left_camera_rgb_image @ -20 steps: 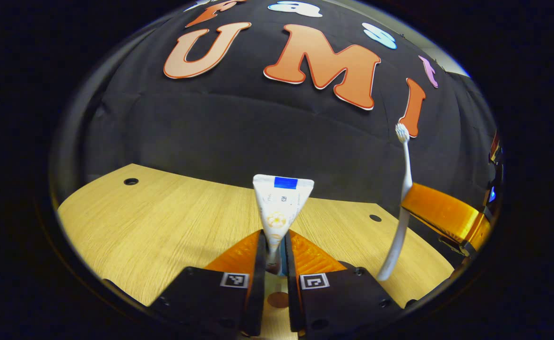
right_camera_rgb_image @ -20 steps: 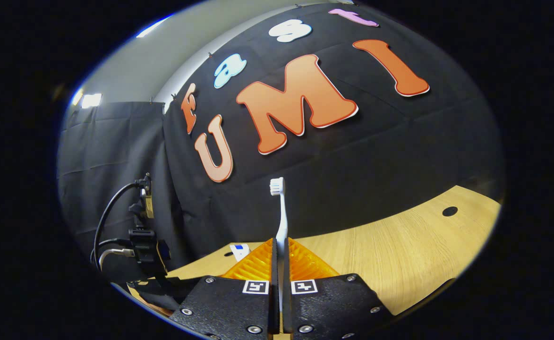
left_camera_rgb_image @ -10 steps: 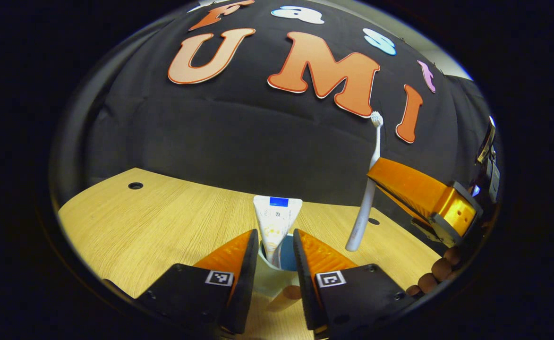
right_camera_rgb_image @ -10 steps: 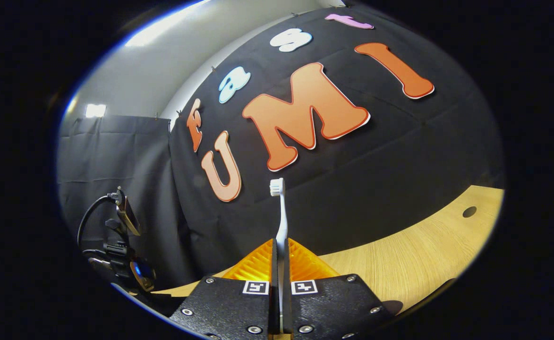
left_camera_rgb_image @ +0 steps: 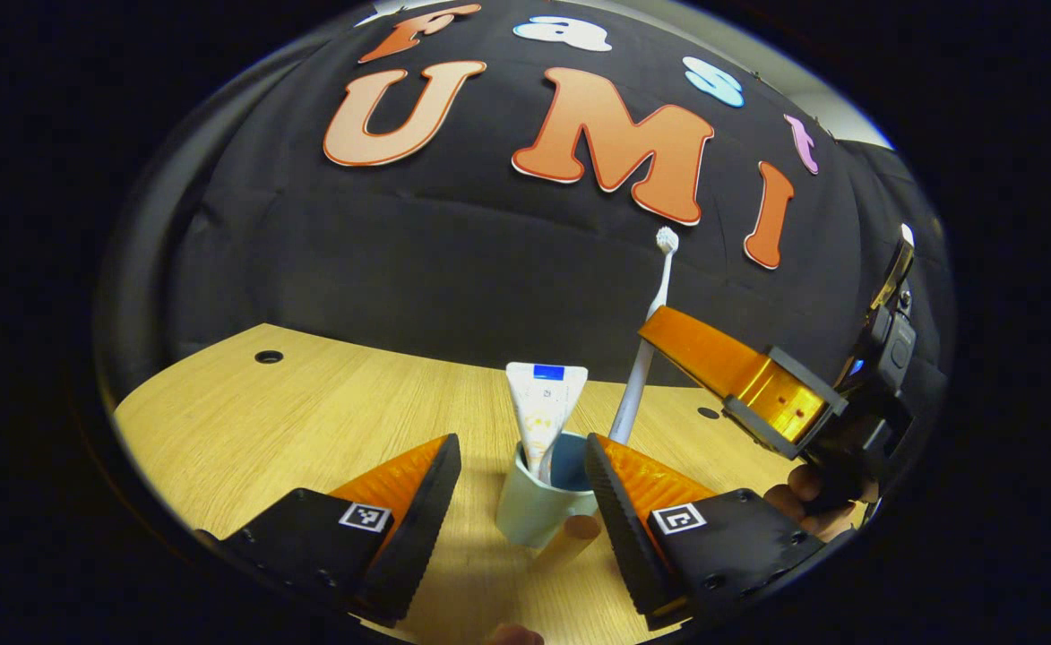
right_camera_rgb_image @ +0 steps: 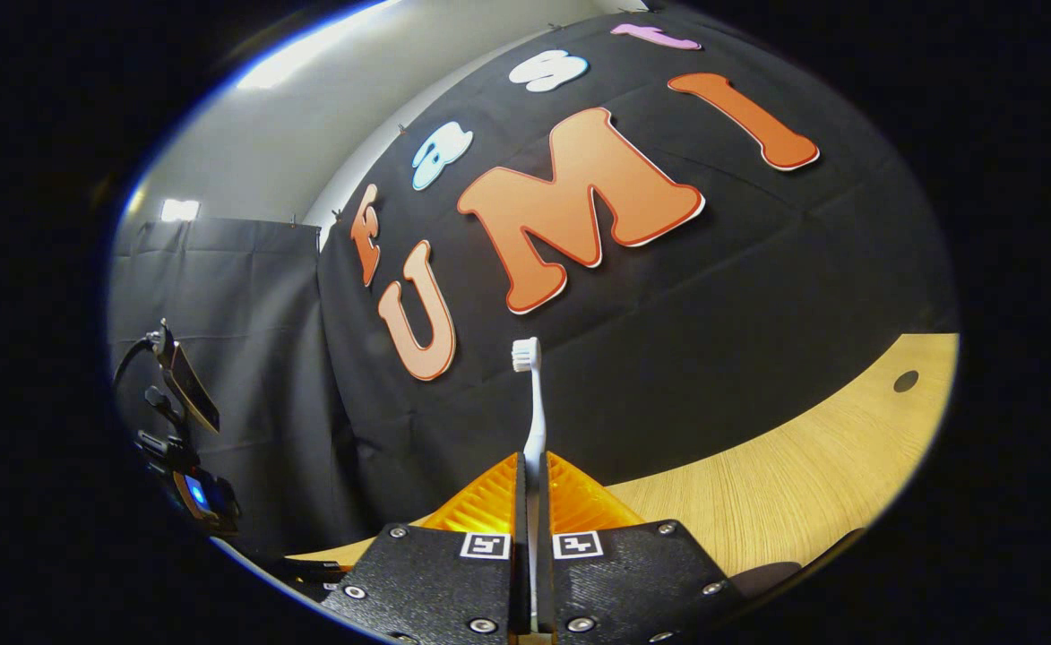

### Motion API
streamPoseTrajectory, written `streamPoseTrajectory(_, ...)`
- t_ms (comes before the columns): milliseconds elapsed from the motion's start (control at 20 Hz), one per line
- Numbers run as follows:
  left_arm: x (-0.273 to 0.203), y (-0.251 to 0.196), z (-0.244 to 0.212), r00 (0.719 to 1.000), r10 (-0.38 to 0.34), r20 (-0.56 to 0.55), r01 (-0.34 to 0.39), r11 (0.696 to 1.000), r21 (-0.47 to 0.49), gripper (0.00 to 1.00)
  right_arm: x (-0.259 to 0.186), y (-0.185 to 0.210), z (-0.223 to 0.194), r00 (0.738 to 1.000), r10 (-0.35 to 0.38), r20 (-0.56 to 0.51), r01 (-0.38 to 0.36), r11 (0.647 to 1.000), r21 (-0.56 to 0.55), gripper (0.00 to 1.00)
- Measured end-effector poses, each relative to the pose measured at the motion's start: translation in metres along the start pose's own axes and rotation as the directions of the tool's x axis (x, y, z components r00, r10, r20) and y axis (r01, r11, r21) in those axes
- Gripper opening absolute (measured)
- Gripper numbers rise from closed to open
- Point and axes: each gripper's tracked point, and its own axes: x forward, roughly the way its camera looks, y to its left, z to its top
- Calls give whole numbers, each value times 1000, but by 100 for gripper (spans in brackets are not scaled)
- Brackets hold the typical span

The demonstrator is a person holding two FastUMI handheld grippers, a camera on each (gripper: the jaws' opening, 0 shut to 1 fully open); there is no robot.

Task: Put the toothbrush and toothpaste on the desktop into the cup, then pick up the cup and place it on the coaster on the desktop.

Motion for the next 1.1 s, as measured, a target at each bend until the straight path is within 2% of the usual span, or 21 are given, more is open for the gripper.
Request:
streamPoseTrajectory(200, -10, 25, -7, 999, 48, -9, -48, 999, -1, 100, 2, -2, -6, 1000, -15, -7, 15, 1000, -23, 5)
streamPoseTrajectory(550, -14, 22, -5, 999, 39, -17, -39, 999, 17, 98, -6, -2, -19, 997, -19, -74, 15, 998, -57, 7)
streamPoseTrajectory(700, -16, 12, -7, 999, 20, -35, -19, 1000, 24, 98, -12, -4, -17, 994, -25, -103, 18, 997, -72, 14)
streamPoseTrajectory(850, -13, 4, -9, 998, 4, -55, -3, 1000, 22, 98, -21, -6, -13, 991, -27, -130, 17, 997, -76, 16)
streamPoseTrajectory(950, -12, -1, -13, 997, -8, -79, 9, 1000, 9, 99, -30, -11, -18, 983, -36, -181, 21, 996, -84, 24)
streamPoseTrajectory(1000, -12, -3, -12, 996, -15, -89, 16, 1000, 2, 99, -35, -11, -21, 977, -31, -211, 14, 997, -80, 33)
streamPoseTrajectory(1050, -11, -3, -11, 995, -20, -95, 19, 1000, -4, 99, -42, -14, -23, 971, -31, -238, 12, 997, -82, 37)
streamPoseTrajectory(1100, -11, -6, -10, 994, -26, -106, 25, 1000, -9, 99, -47, -17, -22, 967, -35, -253, 13, 996, -90, 45)
